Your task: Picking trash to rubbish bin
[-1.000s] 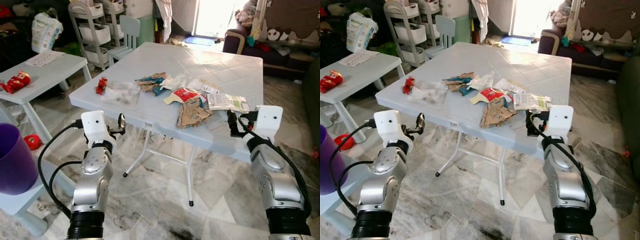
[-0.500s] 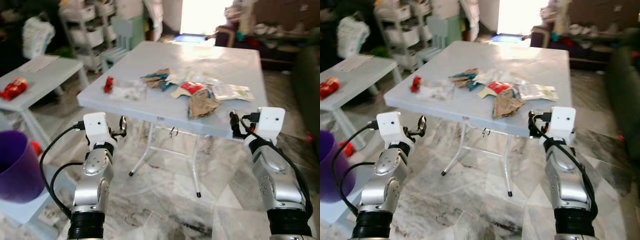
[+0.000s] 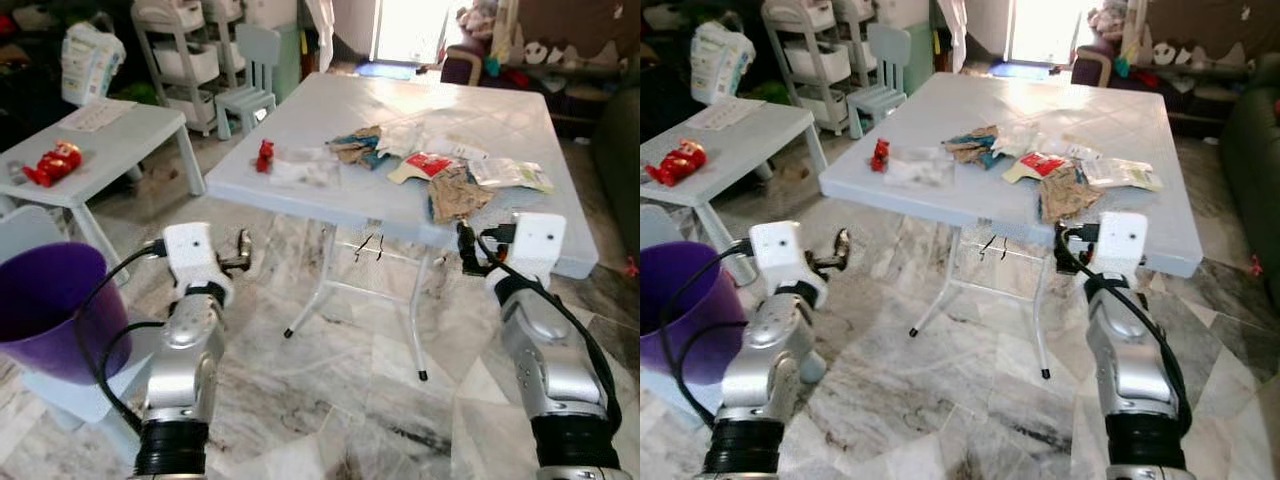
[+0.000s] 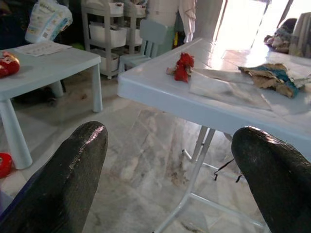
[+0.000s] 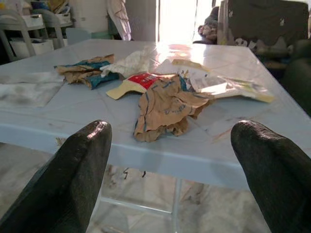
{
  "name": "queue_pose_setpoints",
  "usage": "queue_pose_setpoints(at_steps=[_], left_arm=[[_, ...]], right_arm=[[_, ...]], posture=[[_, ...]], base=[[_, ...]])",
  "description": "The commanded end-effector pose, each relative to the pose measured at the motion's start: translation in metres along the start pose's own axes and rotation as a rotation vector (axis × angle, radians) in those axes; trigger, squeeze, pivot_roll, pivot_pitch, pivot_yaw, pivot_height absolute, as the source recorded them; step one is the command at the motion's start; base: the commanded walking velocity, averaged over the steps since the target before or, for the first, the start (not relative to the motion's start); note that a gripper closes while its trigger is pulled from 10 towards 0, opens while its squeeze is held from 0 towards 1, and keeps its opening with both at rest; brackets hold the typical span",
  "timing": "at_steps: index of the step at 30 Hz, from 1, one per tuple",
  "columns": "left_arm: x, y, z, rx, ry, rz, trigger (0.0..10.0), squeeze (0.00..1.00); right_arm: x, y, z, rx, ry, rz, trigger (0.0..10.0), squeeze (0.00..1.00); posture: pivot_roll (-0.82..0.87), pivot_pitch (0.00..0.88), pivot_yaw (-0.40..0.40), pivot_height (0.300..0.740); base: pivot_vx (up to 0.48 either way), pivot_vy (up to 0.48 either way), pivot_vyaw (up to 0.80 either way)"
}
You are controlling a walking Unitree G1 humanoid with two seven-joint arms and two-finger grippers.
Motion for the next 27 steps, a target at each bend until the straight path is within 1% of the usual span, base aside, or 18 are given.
queue_pose_setpoints(at_steps=[1, 2, 4, 6, 8, 13, 14, 16, 22, 27], left_arm=[[0.0058, -0.0006, 0.0021, 0.002, 0.019, 0.001, 10.0, 0.0], [0.006, -0.0008, 0.0022, 0.001, 0.02, 0.001, 10.0, 0.0], [0.0058, -0.0018, 0.0027, 0.004, 0.019, -0.001, 10.0, 0.0], [0.0055, -0.0019, 0.0028, 0.005, 0.018, -0.001, 10.0, 0.0], [0.0056, -0.0018, 0.0026, 0.005, 0.018, -0.004, 10.0, 0.0], [0.0071, -0.0007, 0.0026, -0.004, 0.026, -0.014, 10.0, 0.0], [0.0116, -0.0028, 0.0024, 0.011, 0.056, -0.033, 10.0, 0.0], [0.0137, -0.004, 0.0022, 0.019, 0.07, -0.044, 10.0, 0.0], [0.0149, -0.0047, 0.0031, 0.016, 0.066, -0.055, 10.0, 0.0], [0.0154, -0.0028, 0.0024, 0.005, 0.07, -0.054, 10.0, 0.0]], right_arm=[[0.0067, 0.0017, 0.0017, 0.0, 0.017, -0.005, 10.0, 0.0], [0.0068, 0.0027, 0.0018, -0.003, 0.016, -0.006, 10.0, 0.0], [0.006, 0.0038, 0.0024, -0.007, 0.006, 0.013, 10.0, 0.0], [0.0074, 0.0038, 0.0027, -0.007, 0.014, -0.006, 10.0, 0.0], [0.0076, 0.0035, 0.0027, -0.007, 0.015, -0.005, 10.0, 0.0], [0.0079, 0.0028, 0.0025, -0.004, 0.018, -0.009, 10.0, 0.0], [0.008, 0.0026, 0.0024, -0.004, 0.018, -0.01, 10.0, 0.0], [0.008, 0.0025, 0.0023, -0.003, 0.018, -0.011, 10.0, 0.0], [0.0071, 0.0027, 0.0016, -0.002, 0.016, -0.013, 10.0, 0.0], [0.0077, -0.0003, 0.0016, 0.014, 0.019, -0.008, 10.0, 0.0]], posture=[[-0.03, 0.0, -0.024, 0.74], [-0.03, 0.0, -0.025, 0.74], [-0.03, 0.0, -0.026, 0.74], [-0.03, 0.0, -0.027, 0.74], [-0.03, 0.0, -0.027, 0.74], [-0.03, 0.0, -0.026, 0.74], [-0.04, 0.0, -0.024, 0.74], [-0.04, 0.0, -0.024, 0.74], [-0.04, 0.0, -0.024, 0.74], [-0.03, 0.0, -0.024, 0.74]], base=[[0.0, 0.0, 0.0], [0.0, 0.0, 0.0], [0.0, 0.0, -0.68], [0.0, 0.0, -0.7], [0.0, 0.0, -0.59], [0.0, 0.0, 0.0], [0.0, 0.0, 0.0], [0.0, 0.0, 0.0], [0.312, 0.0, 0.0], [0.385, 0.0, 0.0]])
Point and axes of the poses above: a point about 5 cm out from each wrist's last joint towards the gripper, its own z axis pointing out of the wrist towards the gripper, its own x axis along the axis of the wrist's last joint, y = z × x, the point moved 2 cm from there along z, pointing out of the wrist towards the gripper, and after that the axes turned 4 degrees about z, right-handed, at the moved point
